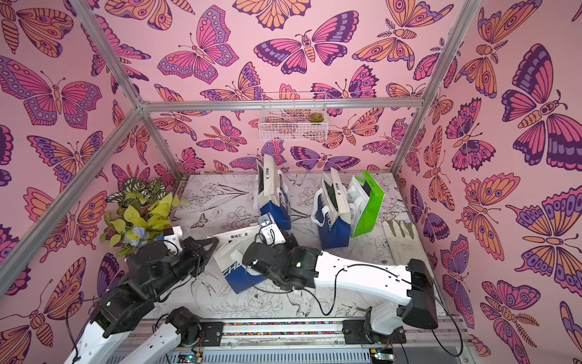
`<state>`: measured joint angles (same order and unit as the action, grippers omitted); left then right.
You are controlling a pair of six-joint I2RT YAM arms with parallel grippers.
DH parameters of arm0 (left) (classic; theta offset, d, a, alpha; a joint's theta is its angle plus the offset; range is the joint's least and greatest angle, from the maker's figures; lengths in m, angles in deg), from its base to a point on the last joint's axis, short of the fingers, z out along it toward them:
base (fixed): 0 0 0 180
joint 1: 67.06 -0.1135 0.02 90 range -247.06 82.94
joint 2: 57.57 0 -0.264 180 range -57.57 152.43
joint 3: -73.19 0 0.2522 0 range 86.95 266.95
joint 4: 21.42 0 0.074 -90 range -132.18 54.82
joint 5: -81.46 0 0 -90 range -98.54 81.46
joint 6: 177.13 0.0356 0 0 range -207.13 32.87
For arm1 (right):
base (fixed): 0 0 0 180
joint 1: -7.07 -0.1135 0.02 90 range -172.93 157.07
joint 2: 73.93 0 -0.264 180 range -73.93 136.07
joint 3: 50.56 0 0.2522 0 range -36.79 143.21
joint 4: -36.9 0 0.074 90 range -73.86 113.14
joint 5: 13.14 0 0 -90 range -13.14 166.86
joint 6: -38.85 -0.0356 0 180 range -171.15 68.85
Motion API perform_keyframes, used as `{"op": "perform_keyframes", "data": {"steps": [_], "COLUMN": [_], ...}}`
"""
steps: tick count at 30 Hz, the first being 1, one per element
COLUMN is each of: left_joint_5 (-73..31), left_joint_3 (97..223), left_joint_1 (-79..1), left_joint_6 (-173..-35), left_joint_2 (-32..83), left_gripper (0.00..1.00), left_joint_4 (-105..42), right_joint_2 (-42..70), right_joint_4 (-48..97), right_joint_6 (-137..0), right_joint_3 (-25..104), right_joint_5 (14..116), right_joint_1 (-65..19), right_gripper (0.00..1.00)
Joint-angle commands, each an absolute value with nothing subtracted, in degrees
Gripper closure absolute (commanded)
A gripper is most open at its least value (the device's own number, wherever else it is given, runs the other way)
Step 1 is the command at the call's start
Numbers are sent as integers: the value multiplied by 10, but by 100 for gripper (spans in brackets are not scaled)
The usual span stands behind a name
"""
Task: Open the takeout bag
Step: Open the takeout bag at the center of the board.
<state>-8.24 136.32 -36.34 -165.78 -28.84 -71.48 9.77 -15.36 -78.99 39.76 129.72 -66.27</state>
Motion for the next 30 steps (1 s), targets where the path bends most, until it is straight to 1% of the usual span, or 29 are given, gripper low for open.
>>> {"op": "perform_keyframes", "data": {"steps": [1,2,4,6,7,8,10,13,14,16,18,20,23,26,28,30], "left_joint_5": [-62,-67,-77,-88,-96,-102,-114,-120,-121,-124,-127,-129,-130,-117,-109,-106], "left_joint_3": [1367,1365,1362,1360,1359,1357,1355,1362,1364,1366,1366,1368,1369,1376,1383,1389], "left_joint_1": [-366,-366,-366,-366,-366,-366,-366,-366,-366,-366,-366,-366,-366,-366,-367,-367], "left_joint_6": [-1652,-1653,-1658,-1667,-1673,-1678,-1691,-1697,-1698,-1702,-1704,-1705,-1704,-1702,-1698,-1698], "left_joint_2": [-283,-279,-274,-271,-270,-270,-271,-272,-272,-272,-272,-272,-276,-283,-287,-287], "left_gripper": [100,100,100,100,100,100,100,100,100,100,100,100,100,100,100,100], "left_joint_4": [-729,-726,-722,-713,-707,-696,-678,-671,-670,-671,-670,-671,-672,-692,-710,-722], "right_joint_2": [88,87,82,72,67,63,66,89,99,126,154,187,216,207,171,139], "right_joint_4": [-136,-137,-150,-153,-139,-126,-100,-83,-75,-56,-30,-11,-26,-72,-74,-102], "right_joint_6": [-745,-738,-737,-711,-692,-674,-647,-622,-612,-588,-560,-541,-545,-593,-614,-643], "right_joint_3": [396,397,404,407,400,393,389,412,421,448,468,490,519,511,470,445], "right_joint_5": [1250,1239,1207,1147,1144,1153,1189,1241,1250,1269,1302,1344,1360,1386,1383,1374], "right_joint_1": [-660,-660,-660,-669,-683,-698,-725,-745,-747,-748,-748,-745,-718,-694,-689,-682], "right_gripper": [96,99,100,100,95,88,63,42,39,25,19,19,24,35,44,49]}}
